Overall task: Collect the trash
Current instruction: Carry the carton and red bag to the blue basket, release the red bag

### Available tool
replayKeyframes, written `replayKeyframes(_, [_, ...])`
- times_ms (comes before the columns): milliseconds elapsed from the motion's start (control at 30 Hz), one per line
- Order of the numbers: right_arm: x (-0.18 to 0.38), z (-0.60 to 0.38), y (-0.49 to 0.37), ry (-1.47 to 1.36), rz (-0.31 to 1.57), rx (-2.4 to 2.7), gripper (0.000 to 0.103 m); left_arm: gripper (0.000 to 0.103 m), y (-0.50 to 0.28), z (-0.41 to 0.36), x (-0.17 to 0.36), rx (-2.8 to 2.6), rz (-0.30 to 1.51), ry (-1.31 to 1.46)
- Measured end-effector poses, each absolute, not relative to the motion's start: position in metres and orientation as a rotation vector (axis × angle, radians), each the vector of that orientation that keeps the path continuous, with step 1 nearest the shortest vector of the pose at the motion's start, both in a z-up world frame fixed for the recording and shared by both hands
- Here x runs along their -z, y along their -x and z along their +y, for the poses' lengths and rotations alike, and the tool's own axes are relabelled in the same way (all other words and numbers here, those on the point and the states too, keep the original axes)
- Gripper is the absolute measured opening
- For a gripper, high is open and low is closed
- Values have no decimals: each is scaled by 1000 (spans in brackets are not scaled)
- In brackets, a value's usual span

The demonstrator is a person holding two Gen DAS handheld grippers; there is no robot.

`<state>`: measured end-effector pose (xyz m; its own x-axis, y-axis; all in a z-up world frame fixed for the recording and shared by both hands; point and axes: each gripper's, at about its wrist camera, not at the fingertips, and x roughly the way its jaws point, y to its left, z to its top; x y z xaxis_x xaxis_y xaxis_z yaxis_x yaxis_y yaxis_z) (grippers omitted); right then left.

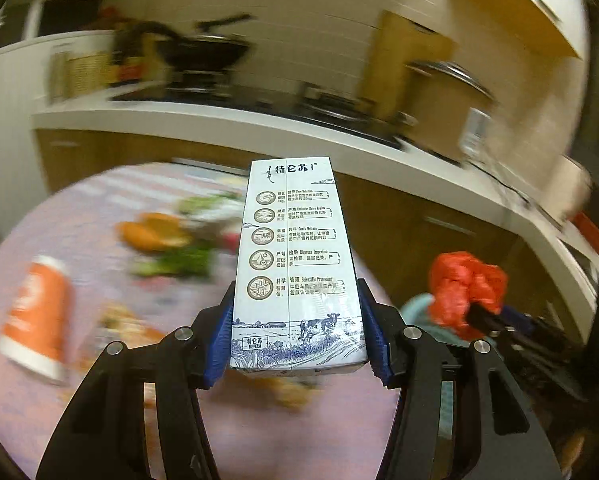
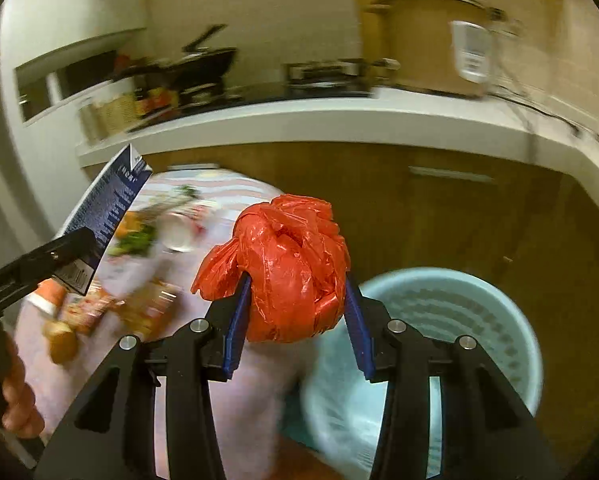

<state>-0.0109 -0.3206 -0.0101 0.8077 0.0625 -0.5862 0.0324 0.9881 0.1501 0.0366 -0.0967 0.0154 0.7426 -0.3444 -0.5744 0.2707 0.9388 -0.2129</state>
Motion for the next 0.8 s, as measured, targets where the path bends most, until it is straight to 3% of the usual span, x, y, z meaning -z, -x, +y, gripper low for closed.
replayKeyframes(333, [64, -413, 44, -257, 737, 163, 41, 54, -23, -228, 34, 564, 760, 7])
replayKeyframes(800, [114, -448, 52, -322, 886, 203, 44, 54, -28, -264, 83, 578, 884, -69])
